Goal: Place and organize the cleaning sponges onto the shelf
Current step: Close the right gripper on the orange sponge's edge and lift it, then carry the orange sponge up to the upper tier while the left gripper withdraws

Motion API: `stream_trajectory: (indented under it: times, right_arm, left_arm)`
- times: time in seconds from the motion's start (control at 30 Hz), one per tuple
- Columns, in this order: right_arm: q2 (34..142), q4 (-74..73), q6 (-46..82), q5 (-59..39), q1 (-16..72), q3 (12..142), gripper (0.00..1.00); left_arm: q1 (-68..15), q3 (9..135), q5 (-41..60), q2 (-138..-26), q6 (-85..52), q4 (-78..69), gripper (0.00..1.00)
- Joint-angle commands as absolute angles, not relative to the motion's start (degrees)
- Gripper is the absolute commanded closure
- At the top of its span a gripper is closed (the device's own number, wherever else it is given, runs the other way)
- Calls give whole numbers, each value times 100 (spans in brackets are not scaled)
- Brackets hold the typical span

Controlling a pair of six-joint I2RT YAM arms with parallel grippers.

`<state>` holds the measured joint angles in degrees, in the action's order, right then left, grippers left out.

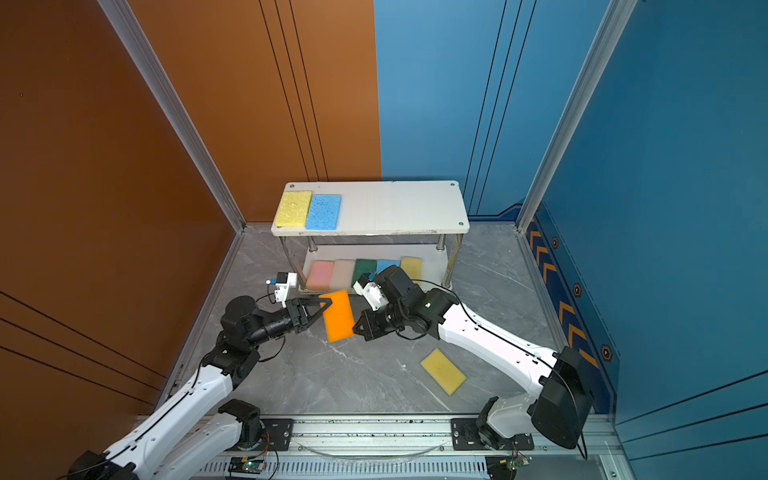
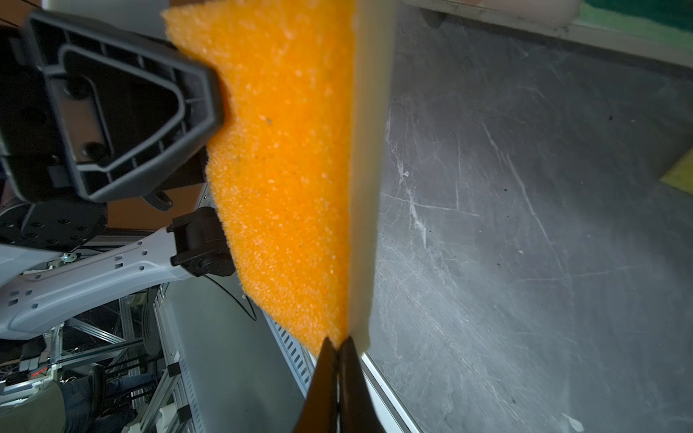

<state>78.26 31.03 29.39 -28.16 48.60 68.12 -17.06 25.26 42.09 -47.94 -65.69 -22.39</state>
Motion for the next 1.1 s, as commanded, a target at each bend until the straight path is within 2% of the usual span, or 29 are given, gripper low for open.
stream_trajectory:
  times: [0.0, 0.13, 0.27, 0.63, 0.87, 1.07]
  right_arm:
    - [7581, 3291, 2918, -2569, 4791, 6796, 100]
    - [7455, 3381, 2902, -2514, 4699, 6846, 100]
    - [7329, 3603, 2826, -2431, 4637, 7029, 100]
    - [7093, 4173, 2604, -2371, 4299, 8258, 100]
    - [7573, 4659, 2306, -2308, 4061, 9555, 100]
    - [8183, 5221, 2027, -1767, 3794, 10805, 100]
  left_arm:
    - [-1561, 2533, 4309, -4725, -6578, -2355, 45]
    - [-1224, 2617, 4568, -4618, -6644, -2355, 31]
    - [-822, 2615, 4779, -4471, -6732, -2355, 24]
    - [-666, 2541, 4619, -4116, -5846, -980, 18]
    - [-677, 2683, 4467, -3959, -5259, -31, 17]
    - [-706, 2895, 4226, -3876, -4643, 955, 16]
